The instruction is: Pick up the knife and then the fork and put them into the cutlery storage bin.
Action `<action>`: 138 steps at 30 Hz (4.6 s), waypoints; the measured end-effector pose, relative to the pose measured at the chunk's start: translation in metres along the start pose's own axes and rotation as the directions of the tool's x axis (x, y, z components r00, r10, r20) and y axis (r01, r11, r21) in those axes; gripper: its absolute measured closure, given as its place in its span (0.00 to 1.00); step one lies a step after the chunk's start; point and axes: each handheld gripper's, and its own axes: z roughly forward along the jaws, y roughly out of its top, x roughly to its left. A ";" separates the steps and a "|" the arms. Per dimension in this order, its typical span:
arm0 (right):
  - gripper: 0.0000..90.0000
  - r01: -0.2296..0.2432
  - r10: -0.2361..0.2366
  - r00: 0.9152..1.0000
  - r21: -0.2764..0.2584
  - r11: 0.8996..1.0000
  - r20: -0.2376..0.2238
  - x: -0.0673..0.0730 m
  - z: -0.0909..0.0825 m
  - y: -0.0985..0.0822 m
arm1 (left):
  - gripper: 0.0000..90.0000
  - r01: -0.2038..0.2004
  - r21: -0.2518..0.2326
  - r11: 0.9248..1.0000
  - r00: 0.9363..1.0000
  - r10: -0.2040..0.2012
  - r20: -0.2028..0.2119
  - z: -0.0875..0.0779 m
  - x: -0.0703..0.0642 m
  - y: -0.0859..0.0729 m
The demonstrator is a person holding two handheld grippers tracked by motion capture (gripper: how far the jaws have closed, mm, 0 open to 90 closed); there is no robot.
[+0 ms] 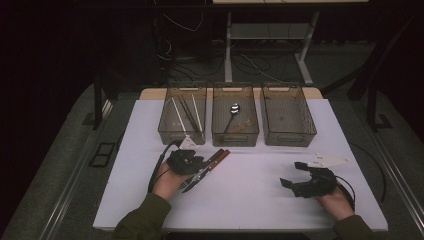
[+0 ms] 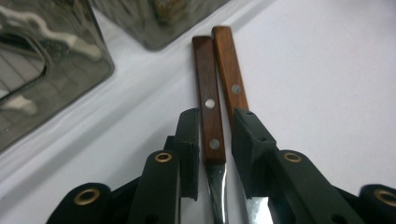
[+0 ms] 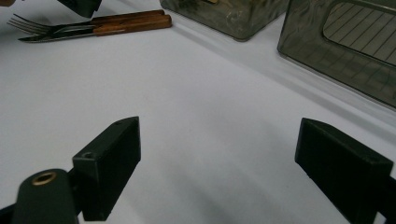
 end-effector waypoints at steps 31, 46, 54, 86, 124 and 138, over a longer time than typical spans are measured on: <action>0.16 -0.001 0.001 1.000 0.000 1.000 -0.015 0.001 0.000 0.000 | 0.84 -0.066 0.070 0.995 0.998 0.067 -0.014 0.010 -0.002 0.000; 0.16 0.000 0.000 1.000 0.003 1.000 -0.016 0.001 0.000 0.000 | 0.86 -0.056 0.075 0.996 0.998 0.058 -0.017 0.010 -0.002 0.001; 0.16 -0.008 0.008 1.000 -0.005 1.000 -0.020 0.000 -0.001 0.000 | 0.86 -0.054 0.069 0.996 0.998 0.053 0.023 -0.002 0.008 0.005; 0.16 0.181 -0.183 0.959 -0.027 0.983 -0.216 0.015 0.003 0.050 | 0.86 -0.251 -0.021 0.968 0.925 0.246 0.289 -0.016 -0.035 0.045; 0.83 0.584 -0.401 0.717 0.177 0.792 -0.571 0.070 0.067 0.085 | 0.85 -0.537 0.021 0.844 0.731 0.452 0.511 0.009 -0.086 0.070; 0.84 0.595 -0.416 0.717 0.181 0.783 -0.559 0.073 0.060 0.088 | 0.66 -0.483 -0.095 0.871 0.760 0.470 0.449 0.004 -0.079 0.061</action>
